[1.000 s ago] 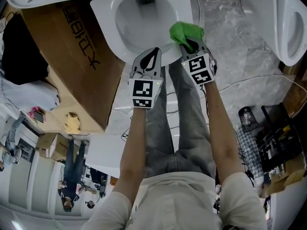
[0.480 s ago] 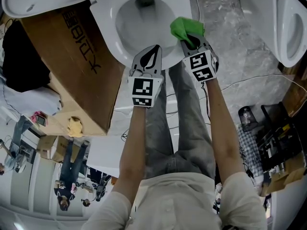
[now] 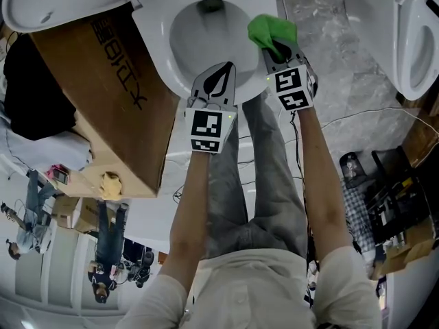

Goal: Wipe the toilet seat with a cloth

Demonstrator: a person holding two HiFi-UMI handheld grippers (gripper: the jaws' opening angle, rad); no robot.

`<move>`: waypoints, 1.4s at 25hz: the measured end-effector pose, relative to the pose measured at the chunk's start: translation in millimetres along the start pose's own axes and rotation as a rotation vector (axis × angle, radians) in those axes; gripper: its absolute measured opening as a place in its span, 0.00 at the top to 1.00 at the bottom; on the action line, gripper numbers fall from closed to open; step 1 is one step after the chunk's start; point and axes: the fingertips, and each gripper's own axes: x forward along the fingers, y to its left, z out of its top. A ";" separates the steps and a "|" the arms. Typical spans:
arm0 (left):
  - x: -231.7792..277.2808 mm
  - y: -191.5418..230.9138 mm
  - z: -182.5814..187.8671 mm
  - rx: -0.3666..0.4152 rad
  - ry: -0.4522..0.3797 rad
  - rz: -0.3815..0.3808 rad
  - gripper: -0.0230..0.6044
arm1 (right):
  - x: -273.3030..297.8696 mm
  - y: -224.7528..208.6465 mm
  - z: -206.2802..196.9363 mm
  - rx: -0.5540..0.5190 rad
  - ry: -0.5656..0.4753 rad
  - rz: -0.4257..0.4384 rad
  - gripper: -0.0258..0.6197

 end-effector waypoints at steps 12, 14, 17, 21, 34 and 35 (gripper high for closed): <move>2.3 15.1 18.1 -0.002 -0.027 -0.027 0.94 | 15.7 -19.6 33.6 -0.023 -0.009 -0.046 0.89; 2.9 17.0 20.9 -0.002 -0.032 -0.033 0.94 | 17.5 -21.0 37.5 -0.025 -0.008 -0.051 0.89; 3.8 20.2 25.0 -0.003 -0.038 -0.038 0.94 | 20.0 -22.6 42.3 -0.025 -0.008 -0.058 0.89; 6.3 25.3 30.8 -0.004 -0.047 -0.043 0.94 | 22.3 -25.1 50.0 -0.034 -0.007 -0.065 0.89; 2.9 48.9 49.8 -0.012 -0.085 -0.036 0.94 | 34.9 -32.3 77.3 -0.063 -0.010 -0.095 0.89; 1.6 51.3 51.3 -0.015 -0.089 -0.033 0.94 | 36.4 -32.7 80.2 -0.067 -0.011 -0.097 0.89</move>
